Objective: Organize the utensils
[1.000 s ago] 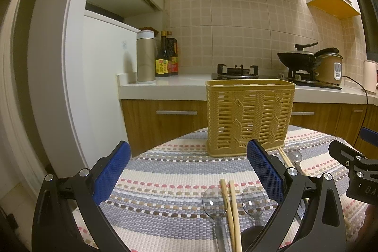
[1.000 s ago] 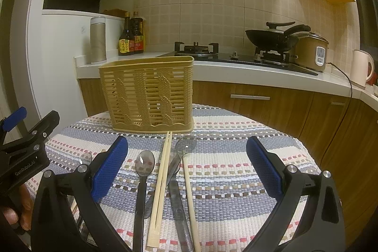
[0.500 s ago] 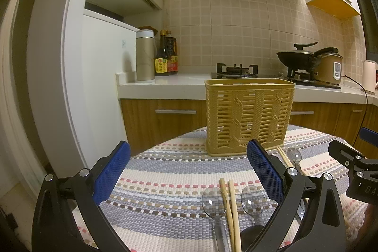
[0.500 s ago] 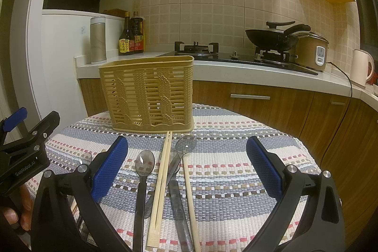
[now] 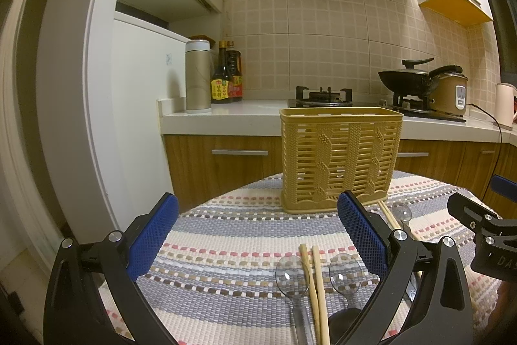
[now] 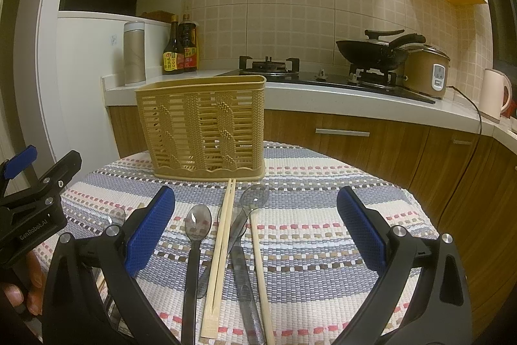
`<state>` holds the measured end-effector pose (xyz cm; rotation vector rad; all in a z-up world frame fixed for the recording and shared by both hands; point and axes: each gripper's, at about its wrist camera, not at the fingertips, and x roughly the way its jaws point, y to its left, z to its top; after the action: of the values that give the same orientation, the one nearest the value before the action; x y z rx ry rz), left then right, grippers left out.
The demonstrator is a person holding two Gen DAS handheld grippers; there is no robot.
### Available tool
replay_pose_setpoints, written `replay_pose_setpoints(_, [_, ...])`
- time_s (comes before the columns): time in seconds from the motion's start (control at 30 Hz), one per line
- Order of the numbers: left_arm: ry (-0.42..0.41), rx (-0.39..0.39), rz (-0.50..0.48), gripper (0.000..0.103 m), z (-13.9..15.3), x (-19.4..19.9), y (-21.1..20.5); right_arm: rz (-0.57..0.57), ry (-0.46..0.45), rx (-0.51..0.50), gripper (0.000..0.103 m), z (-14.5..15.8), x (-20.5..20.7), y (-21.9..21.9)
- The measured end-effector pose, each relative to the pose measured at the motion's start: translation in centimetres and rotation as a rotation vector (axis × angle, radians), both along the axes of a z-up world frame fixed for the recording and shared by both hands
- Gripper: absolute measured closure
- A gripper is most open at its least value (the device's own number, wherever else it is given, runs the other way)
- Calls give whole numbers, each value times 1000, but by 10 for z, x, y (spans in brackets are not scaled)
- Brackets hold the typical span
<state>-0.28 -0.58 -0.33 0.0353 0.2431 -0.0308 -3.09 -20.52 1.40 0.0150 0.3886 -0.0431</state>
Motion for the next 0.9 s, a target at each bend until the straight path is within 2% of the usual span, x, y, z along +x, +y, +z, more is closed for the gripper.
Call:
replay_pose_setpoints(0.73, [11,-10,2,7,-1,1,0,14,-2,-31,8,0,-1,8])
replay_pose_setpoints(0.9, [63,-72,33,8,-1,7,12,-30,25,-13,8,-1,4,0])
